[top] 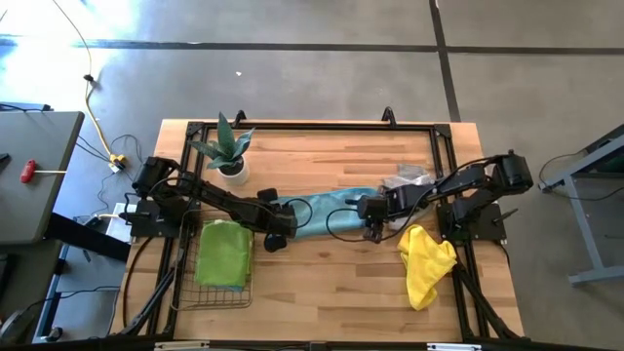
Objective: Fold microfiber towels
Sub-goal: Fold the blue microfiber towel
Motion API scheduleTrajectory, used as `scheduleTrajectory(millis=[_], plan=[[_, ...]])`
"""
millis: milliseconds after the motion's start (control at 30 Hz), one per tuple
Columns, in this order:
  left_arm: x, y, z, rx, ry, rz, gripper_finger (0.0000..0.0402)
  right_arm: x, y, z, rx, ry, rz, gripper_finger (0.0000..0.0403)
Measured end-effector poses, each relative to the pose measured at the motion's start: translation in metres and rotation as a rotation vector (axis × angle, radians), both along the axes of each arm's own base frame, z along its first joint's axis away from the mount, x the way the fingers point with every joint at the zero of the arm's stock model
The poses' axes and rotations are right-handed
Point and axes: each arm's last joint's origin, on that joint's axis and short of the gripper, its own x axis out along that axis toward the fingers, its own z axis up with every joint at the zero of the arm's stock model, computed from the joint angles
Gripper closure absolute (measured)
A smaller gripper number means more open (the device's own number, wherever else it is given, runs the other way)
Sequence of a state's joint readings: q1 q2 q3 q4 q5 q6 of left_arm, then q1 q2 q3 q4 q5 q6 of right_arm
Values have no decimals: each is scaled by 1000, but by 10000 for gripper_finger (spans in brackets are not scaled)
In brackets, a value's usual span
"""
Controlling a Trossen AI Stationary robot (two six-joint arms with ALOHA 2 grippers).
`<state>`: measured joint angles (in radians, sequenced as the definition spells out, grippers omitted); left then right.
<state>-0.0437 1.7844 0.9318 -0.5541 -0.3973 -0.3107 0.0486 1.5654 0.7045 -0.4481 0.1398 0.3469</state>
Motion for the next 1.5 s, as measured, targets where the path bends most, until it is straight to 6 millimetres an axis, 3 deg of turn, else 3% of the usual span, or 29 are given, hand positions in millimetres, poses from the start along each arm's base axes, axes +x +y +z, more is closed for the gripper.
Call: scheduleTrajectory(millis=[200,333,433,533,733,867,1133,1333,1500], plan=[[0,0,0,1,4,-7,308,-7,-5,6,-81,118,180,231],[0,0,0,0,4,-7,308,-8,-13,15,-246,243,265,231],[0,0,0,0,3,-7,308,-4,-18,27,-353,282,266,231],[0,0,0,1,3,-7,308,-1,-20,38,-320,293,240,231],[1,0,0,-11,-43,67,308,1,-16,58,-142,151,92,231],[1,-3,0,-26,-64,107,308,-15,-13,56,15,70,-5,231],[3,-7,0,-5,-86,98,308,-48,-18,54,205,-322,-328,231],[8,-8,0,4,-129,77,308,-61,-12,44,-58,-283,81,231],[9,-8,0,1,-137,74,308,-62,-9,31,-152,-192,190,231]])
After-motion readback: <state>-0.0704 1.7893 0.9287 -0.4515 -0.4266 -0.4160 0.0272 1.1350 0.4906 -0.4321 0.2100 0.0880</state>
